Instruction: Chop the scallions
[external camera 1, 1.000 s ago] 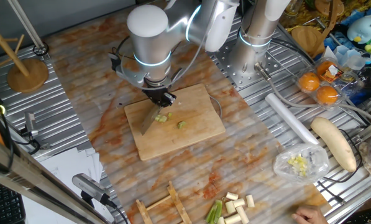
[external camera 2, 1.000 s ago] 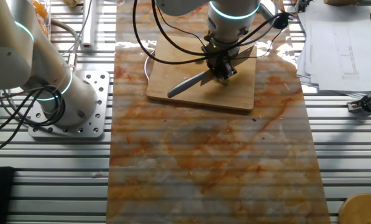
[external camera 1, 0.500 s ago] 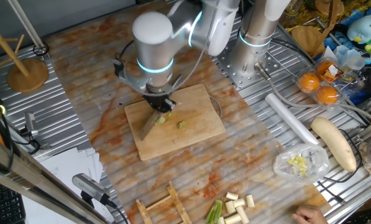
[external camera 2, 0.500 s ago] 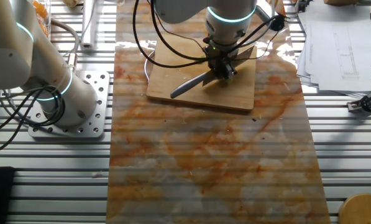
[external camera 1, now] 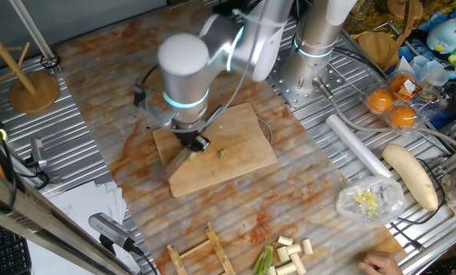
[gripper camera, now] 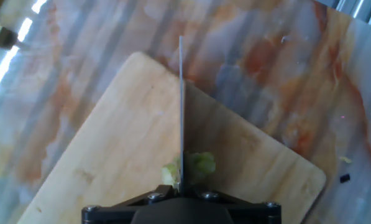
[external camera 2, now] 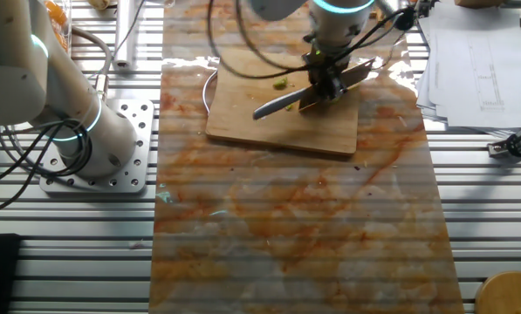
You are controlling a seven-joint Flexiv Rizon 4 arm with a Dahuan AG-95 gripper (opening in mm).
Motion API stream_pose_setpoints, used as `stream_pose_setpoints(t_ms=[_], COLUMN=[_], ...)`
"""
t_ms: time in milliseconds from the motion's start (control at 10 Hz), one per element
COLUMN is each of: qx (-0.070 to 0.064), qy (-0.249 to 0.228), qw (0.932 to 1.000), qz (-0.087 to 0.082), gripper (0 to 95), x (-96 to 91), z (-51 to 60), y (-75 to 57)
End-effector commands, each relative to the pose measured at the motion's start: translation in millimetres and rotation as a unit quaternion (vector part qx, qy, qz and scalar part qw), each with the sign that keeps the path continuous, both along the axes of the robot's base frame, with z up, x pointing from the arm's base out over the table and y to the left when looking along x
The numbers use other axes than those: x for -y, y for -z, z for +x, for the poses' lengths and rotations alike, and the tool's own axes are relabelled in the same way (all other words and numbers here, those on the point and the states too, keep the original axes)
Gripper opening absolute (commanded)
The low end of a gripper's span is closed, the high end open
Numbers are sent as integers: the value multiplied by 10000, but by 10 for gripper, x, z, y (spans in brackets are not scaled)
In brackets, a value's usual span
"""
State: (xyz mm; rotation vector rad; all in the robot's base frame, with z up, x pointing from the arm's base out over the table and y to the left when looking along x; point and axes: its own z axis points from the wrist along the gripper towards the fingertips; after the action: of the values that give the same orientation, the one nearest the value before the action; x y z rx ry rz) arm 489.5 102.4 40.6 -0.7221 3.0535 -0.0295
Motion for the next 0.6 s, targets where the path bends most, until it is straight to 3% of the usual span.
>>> stream_pose_setpoints(t_ms=[100, 400, 600], qx=[-164, -156, -123], qy=[-192, -254, -302], qw=[9996, 9994, 9994], qz=[146, 159, 140], gripper=[0, 0, 0], x=[122, 249, 293], z=[-133, -307, -337], y=[-221, -284, -303])
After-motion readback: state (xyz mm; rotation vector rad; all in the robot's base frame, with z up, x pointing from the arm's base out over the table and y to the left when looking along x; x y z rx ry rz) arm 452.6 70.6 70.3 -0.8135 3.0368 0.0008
